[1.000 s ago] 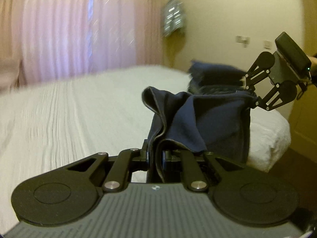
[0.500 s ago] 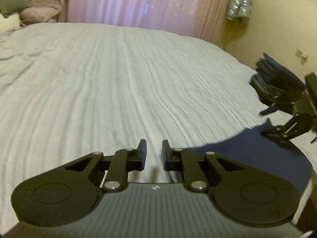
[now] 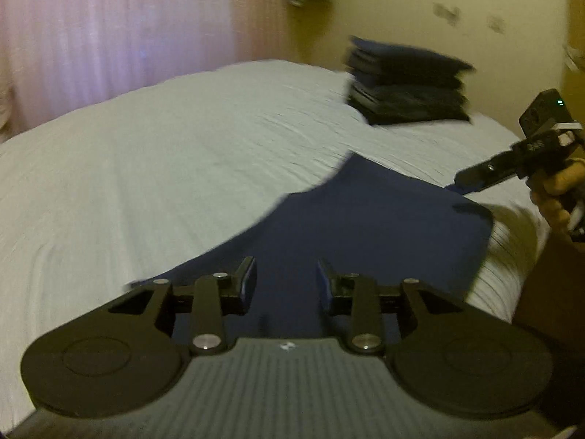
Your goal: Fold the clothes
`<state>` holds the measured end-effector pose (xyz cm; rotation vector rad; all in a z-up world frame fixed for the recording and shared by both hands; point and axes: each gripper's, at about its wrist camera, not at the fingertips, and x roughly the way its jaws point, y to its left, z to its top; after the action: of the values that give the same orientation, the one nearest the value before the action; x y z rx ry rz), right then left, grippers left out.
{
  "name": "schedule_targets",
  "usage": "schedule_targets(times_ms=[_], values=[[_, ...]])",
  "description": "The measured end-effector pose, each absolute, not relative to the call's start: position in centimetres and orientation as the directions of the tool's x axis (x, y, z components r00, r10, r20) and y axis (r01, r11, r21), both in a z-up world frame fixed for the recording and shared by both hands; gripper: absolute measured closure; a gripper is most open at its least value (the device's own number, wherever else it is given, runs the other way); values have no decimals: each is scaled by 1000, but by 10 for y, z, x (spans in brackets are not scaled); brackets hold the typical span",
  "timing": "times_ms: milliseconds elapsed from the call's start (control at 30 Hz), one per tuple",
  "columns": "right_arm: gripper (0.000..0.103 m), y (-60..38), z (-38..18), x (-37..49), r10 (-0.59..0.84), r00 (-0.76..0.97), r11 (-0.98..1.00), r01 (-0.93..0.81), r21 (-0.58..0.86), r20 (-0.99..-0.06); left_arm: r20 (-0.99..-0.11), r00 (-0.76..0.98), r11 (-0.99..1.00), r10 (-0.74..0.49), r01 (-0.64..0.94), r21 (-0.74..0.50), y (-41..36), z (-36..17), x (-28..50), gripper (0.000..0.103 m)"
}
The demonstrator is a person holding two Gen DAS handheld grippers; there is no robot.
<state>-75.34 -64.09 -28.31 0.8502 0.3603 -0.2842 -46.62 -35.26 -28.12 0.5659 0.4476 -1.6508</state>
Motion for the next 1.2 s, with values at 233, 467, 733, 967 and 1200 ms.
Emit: schedule_targets(times_ms=[233, 467, 733, 967, 1200], values=[[34, -582, -275, -796, -77, 936, 571, 323, 755, -343, -734, -114, -246, -670, 966, 75, -385, -310, -486, 73], [34, -574, -284, -822, -74, 935, 544, 330, 772, -348, -732, -109, -266, -672, 959, 101, -382, -301, -492, 74], [34, -610, -282, -821, -154, 939, 561, 340, 755, -308, -694, -185, -349, -696, 932, 101, -435, -280, -523, 74], [34, -629, -300, -791, -104, 950, 567, 301, 767, -296, -732, -264, -417, -628, 908, 30, -510, -284, -547, 74], [34, -621, -310, -785, -161, 937, 601, 343, 722, -311, -848, -135, -385, -513, 919, 87, -567, -322, -551, 74]])
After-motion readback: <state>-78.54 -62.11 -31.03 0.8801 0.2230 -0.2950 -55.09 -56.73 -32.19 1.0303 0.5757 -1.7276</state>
